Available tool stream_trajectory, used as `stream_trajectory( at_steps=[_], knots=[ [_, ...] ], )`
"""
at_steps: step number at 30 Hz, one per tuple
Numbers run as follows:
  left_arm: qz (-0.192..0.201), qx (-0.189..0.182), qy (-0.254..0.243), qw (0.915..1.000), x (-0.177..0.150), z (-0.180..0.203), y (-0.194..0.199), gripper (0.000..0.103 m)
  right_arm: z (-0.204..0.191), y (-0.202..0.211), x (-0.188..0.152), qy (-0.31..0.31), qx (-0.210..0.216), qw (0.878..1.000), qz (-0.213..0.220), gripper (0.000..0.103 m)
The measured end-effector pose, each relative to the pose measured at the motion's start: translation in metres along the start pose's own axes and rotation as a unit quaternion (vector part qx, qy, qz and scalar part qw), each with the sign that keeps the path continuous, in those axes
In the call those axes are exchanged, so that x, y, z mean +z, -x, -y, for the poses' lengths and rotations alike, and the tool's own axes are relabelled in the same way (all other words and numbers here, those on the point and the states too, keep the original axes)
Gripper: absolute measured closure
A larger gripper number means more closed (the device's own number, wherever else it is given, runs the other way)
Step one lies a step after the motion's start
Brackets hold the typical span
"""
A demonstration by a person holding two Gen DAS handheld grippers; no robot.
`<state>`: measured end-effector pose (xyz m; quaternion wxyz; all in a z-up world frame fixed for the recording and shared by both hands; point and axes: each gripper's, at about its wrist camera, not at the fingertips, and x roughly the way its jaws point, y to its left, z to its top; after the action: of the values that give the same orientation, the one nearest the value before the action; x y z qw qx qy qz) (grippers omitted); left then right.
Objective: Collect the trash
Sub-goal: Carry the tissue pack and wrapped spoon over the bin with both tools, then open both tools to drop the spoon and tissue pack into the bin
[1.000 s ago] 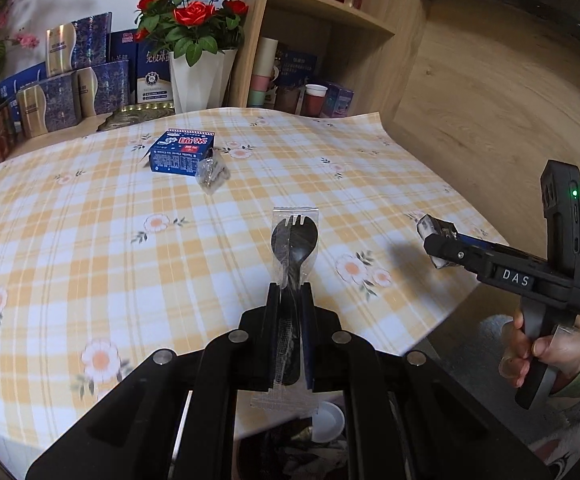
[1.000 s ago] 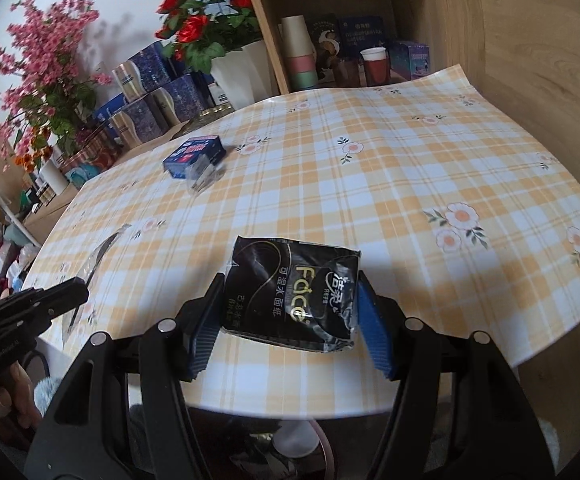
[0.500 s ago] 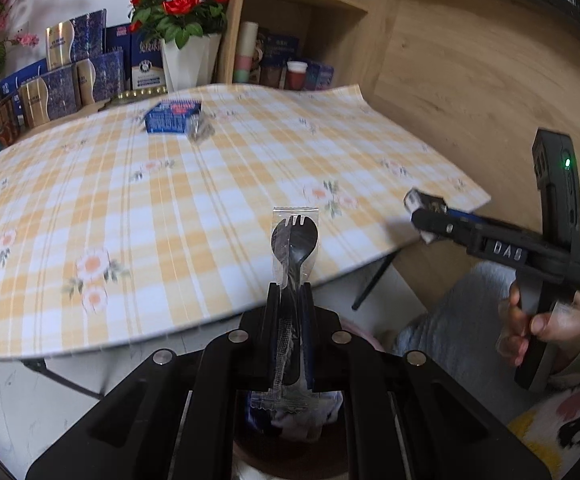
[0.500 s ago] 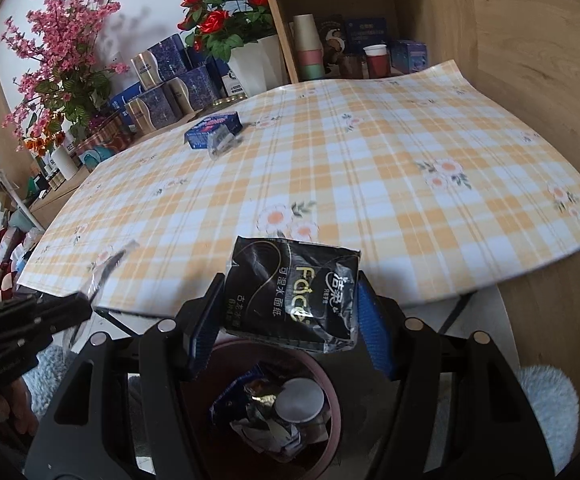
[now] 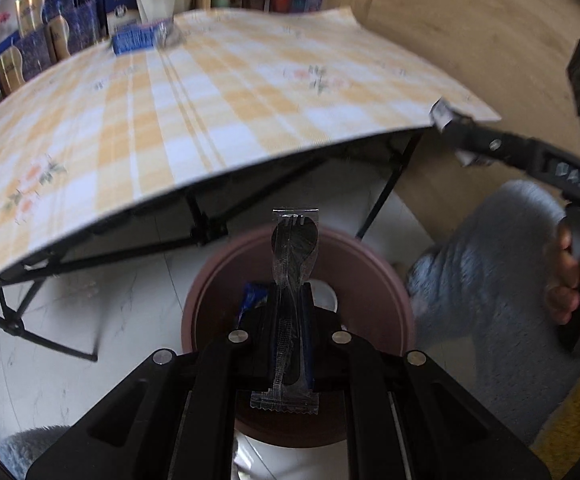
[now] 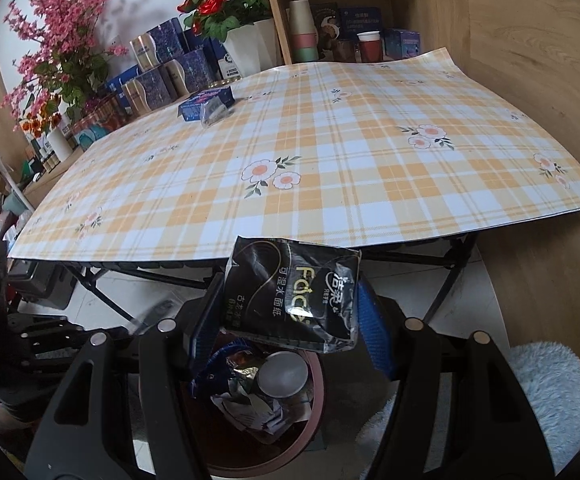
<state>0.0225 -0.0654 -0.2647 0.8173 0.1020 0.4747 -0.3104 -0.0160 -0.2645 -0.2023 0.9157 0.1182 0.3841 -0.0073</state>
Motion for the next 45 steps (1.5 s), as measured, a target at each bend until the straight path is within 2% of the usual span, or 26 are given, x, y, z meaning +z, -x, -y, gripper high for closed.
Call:
stream_trajectory(
  at_steps=[4,11,14,16,18,23,26,28,30,33,39,41,45],
  knots=[
    [-0.025,-0.003,0.02,0.9995,-0.001,-0.008,-0.016,0.093,0.0,-0.004,-0.003,0.002,0.001,1.0,-0.007,0.04],
    [-0.044,-0.013,0.04,0.9981,0.001,-0.016,-0.03,0.091,-0.001,-0.01,-0.006,0.007,0.001,1.0,-0.017,0.04],
    [-0.045,-0.011,0.039,0.9982,0.001,-0.014,-0.031,0.08,-0.002,-0.01,-0.006,0.009,-0.001,1.0,-0.019,0.04],
    [-0.038,-0.008,0.04,0.9985,0.002,-0.014,-0.028,0.067,-0.002,-0.011,-0.006,0.01,-0.003,1.0,-0.02,0.04],
    [-0.02,-0.002,0.046,0.9987,0.002,-0.017,-0.021,0.059,-0.002,-0.012,-0.007,0.011,-0.004,1.0,-0.022,0.04],
    [0.013,0.011,0.073,0.9972,0.005,-0.028,-0.007,0.051,-0.006,-0.014,-0.008,0.018,-0.003,0.999,-0.026,0.04],
    [0.042,0.023,0.081,0.9956,0.006,-0.031,0.007,0.037,-0.013,-0.015,-0.009,0.032,0.001,0.999,-0.03,0.04],
    [0.069,0.034,0.082,0.9937,0.007,-0.032,0.02,0.022,-0.017,-0.016,-0.011,0.043,0.004,0.998,-0.034,0.04],
    [0.103,0.062,0.08,0.9895,0.008,-0.031,0.038,0.011,-0.022,-0.018,-0.013,0.052,0.007,0.998,-0.04,0.04],
    [0.149,0.094,0.09,0.9803,0.01,-0.037,0.065,0.007,-0.03,-0.025,-0.018,0.066,0.013,0.996,-0.051,0.039],
    [0.209,0.149,0.092,0.9621,0.01,-0.052,0.106,0.006,-0.049,-0.045,-0.03,0.093,0.035,0.991,-0.091,0.039],
    [0.222,0.169,0.088,0.9561,0.009,-0.058,0.118,0.006,-0.055,-0.051,-0.035,0.104,0.04,0.988,-0.104,0.038],
    [0.227,0.175,0.118,0.9507,0.0,-0.072,0.126,0.006,-0.067,-0.06,-0.043,0.127,0.045,0.982,-0.129,0.037]
  ],
)
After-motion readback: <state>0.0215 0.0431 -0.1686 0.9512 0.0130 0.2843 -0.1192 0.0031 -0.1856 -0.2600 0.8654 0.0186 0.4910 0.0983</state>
